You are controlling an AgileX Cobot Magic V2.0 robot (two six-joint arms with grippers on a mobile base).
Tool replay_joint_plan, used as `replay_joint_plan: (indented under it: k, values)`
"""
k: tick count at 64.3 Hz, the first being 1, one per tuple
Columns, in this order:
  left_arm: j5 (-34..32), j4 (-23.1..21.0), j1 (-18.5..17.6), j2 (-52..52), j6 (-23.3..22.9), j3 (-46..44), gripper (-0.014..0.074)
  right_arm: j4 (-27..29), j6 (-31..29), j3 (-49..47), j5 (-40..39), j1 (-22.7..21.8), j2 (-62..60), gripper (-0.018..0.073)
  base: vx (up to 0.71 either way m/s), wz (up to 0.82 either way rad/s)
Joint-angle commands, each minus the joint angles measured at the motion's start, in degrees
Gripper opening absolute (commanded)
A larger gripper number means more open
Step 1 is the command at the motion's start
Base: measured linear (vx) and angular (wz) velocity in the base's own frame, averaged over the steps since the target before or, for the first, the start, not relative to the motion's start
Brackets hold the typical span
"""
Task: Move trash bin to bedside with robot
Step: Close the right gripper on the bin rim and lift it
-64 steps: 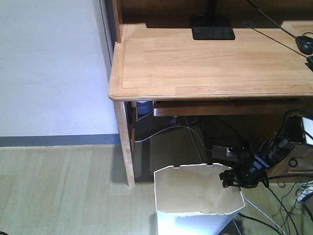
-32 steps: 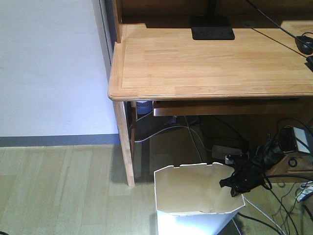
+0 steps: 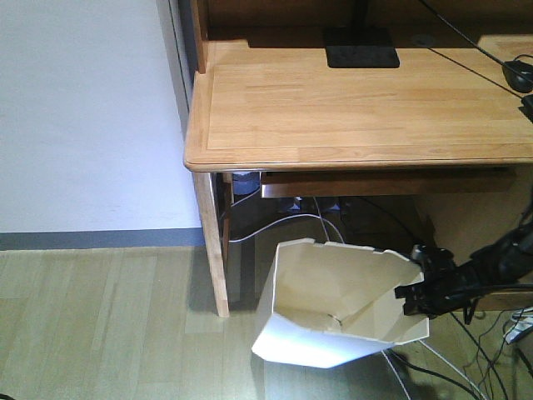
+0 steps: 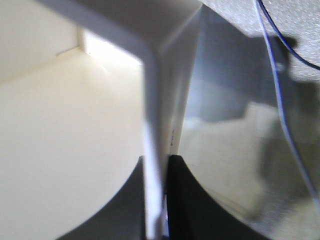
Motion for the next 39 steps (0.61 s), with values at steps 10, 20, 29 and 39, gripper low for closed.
replay_joint_plan:
  k: [10,20,29,39]
  values:
    - [-4.18,-0.12,-0.05,-0.31,-0.25,-1.38,-0.0006,5.64,-11.86,13.47,19.01,-6.36,-14.33,-0.0005,0.00,0.00]
    - [-4.18,-0.12,-0.05,-0.31,-0.25,-1.38,-0.0006,5.52,-11.80,19.62,19.23,-7.51,-19.03,-0.0005,0.00,0.00]
    - [-4.18,-0.12,-0.05,-0.31,-0.25,-1.38,-0.0006,5.36,-11.74,20.90,21.65,-7.76,-20.71,-0.0005,0.00,0.00]
    - [-4.18,-0.12,-0.05,-0.31,-0.25,-1.38,-0.0006,5.52,-11.74,20.90,23.02,-7.76,-20.71,-0.0005,0.00,0.00]
